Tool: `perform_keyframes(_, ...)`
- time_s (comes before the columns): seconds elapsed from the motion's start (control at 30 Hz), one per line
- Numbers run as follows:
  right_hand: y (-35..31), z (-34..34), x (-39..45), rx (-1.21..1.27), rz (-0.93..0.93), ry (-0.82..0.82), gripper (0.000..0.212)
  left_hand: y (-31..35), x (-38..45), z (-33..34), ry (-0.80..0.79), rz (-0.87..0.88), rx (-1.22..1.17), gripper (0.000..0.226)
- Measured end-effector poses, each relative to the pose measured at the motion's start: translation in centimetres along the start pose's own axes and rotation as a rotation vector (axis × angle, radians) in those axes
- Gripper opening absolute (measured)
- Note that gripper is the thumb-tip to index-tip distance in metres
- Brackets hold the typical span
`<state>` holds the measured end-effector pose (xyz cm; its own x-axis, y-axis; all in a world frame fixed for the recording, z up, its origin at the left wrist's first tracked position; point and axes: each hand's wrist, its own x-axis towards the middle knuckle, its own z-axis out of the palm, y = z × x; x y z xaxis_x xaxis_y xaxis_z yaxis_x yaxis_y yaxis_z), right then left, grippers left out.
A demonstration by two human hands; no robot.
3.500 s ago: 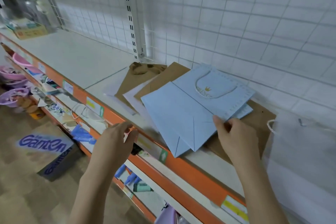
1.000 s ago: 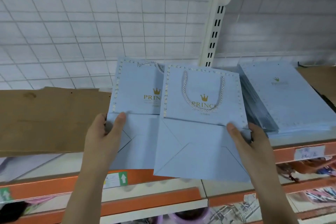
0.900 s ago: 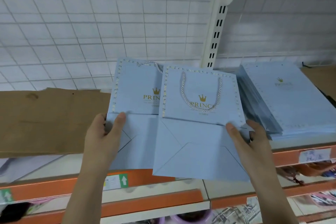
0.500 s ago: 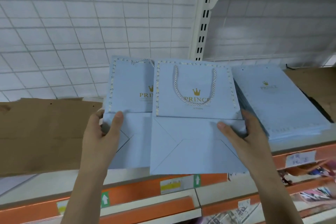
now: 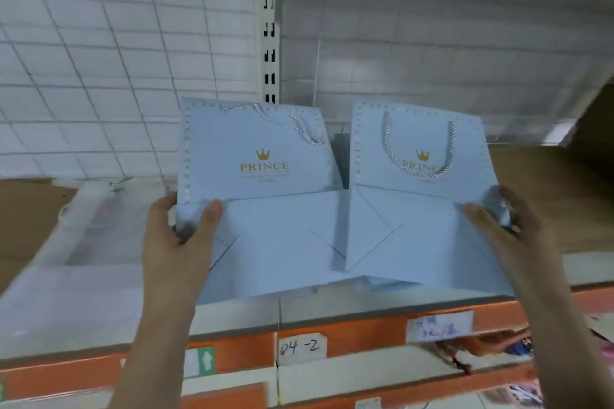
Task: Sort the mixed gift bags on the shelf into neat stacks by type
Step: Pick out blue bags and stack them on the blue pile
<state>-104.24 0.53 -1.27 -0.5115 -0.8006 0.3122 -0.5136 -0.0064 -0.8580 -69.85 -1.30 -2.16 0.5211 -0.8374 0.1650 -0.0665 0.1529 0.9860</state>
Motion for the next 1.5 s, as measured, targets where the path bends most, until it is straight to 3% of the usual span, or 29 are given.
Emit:
perform_keyframes(0.1, 3.0, -1.8, 2.8, -0.009, 0.032, -0.011, 0.039, 0.0, -1.9, 2.5, 0.047, 0.026, 0.013, 0.038)
perform_keyframes(0.2, 4.9, -2.4, 4.6, -0.025, 0.019, -0.055, 0.055, 0.3, -3.1, 3.5, 0.086, 0.019, 0.032, 0.038)
perform_keyframes(0.43, 5.8, -1.5, 6.5, -0.001, 0.002, -0.141, 0.044, 0.9, -5.1, 4.3, 0.151, 0.000, 0.112, 0.036)
perform_keyframes(0.57, 5.3, -1.1, 7.1, -0.106, -0.039, -0.191, 0.058, 1.7, -5.1, 3.9, 0.219, 0.050, 0.171, 0.036)
perform_keyframes(0.7, 5.0, -0.7, 7.3, -0.120, -0.086, -0.222, 0.056, 2.5, -4.8, 3.4, 0.286, 0.082, 0.154, 0.019)
perform_keyframes(0.9, 4.4, 0.4, 6.8, -0.151, -0.120, -0.224, 0.059, 2.0, -5.8, 7.0, 0.153, -0.001, 0.103, 0.024)
perform_keyframes(1.07, 5.4, 0.0, 7.2, -0.165, -0.145, -0.227, 0.034, 0.9, -7.2, 11.6, -0.037, 0.002, 0.080, 0.014)
perform_keyframes(1.17, 6.0, -0.9, 7.5, -0.168, -0.129, -0.197, 0.032, 1.1, -7.8, 14.3, -0.113, 0.047, 0.091, 0.017)
perform_keyframes(1.33, 6.4, -1.9, 6.7, -0.188, -0.215, -0.129, 0.032, 0.6, -8.7, 18.4, -0.191, 0.156, 0.261, 0.031)
perform_keyframes(1.5, 7.5, -0.9, 6.1, -0.249, -0.354, -0.080, 0.028, -2.2, -9.2, 20.0, -0.073, 0.398, 0.757, 0.038)
